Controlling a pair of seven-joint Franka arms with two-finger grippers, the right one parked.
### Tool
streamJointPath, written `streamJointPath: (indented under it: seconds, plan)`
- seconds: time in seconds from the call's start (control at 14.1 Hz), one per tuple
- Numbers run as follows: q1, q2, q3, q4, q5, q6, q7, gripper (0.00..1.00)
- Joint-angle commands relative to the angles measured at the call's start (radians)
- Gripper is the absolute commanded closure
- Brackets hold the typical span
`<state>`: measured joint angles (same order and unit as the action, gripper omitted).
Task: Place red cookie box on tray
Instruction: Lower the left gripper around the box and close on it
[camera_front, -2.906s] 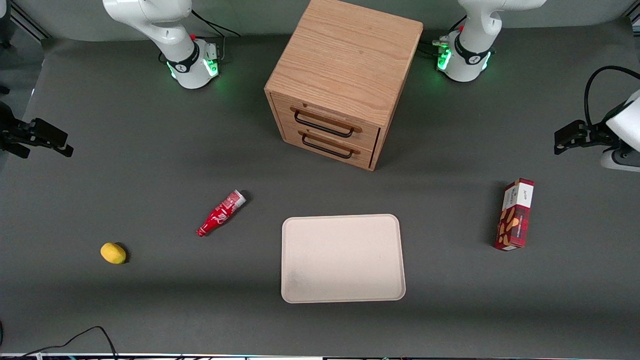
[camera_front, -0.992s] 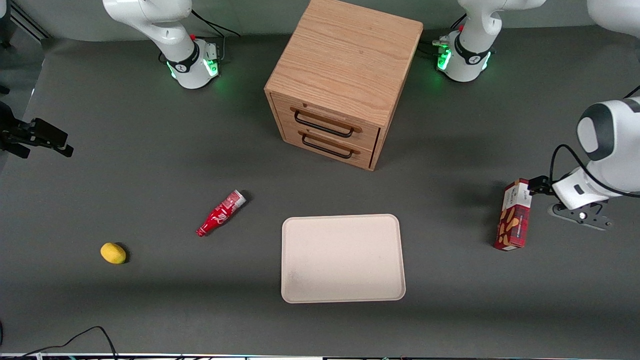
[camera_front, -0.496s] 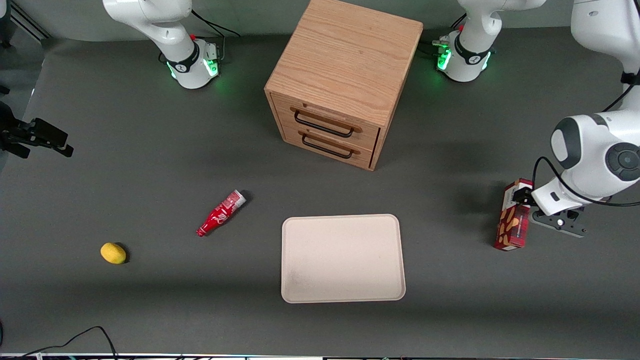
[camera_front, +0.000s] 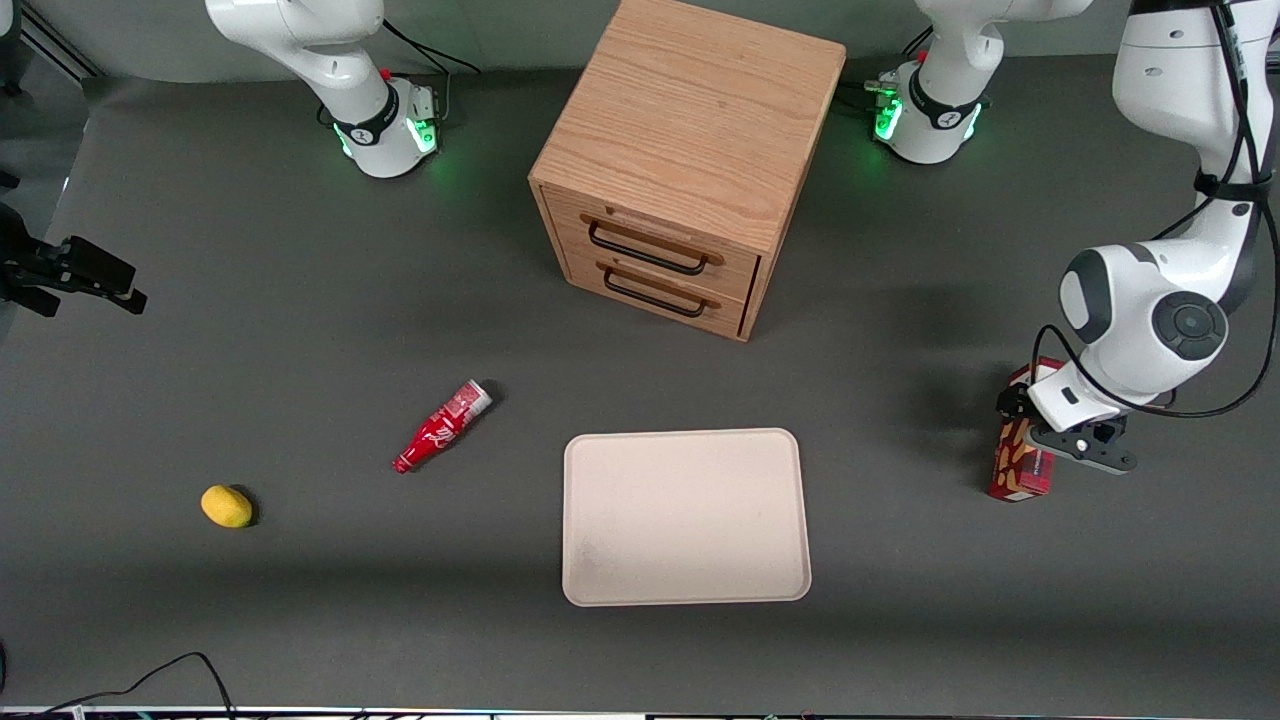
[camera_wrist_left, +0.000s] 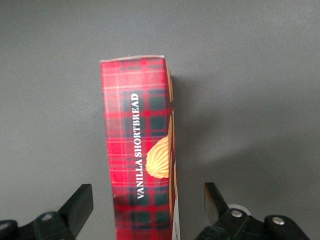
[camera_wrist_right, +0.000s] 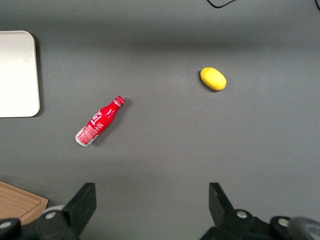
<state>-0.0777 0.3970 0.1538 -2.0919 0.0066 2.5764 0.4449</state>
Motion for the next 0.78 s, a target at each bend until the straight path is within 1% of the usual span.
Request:
streamJointPath:
  seconds: [0.0,0.21,0.35,0.43,0.5,0.57,0.64,0.71]
  plan:
    - [-0.008,-0.009,0.006,-0.025,-0.017,0.031,0.017,0.01]
    - [-0.008,-0.007,0.006,-0.024,-0.017,0.033,0.017,0.01]
    - [-0.008,-0.007,0.006,-0.025,-0.017,0.033,0.017,0.04]
    - [-0.008,-0.007,0.006,-0.025,-0.017,0.033,0.017,0.15]
    - [-0.008,-0.007,0.006,-0.025,-0.017,0.033,0.017,0.45]
    - [-0.008,-0.007,0.006,-0.025,-0.017,0.031,0.017,0.81]
    - [-0.008,-0.009,0.006,-0.025,-0.019,0.031,0.017,1.00]
    - [-0.008,-0.007,0.006,-0.025,-0.019,0.031,0.017,1.00]
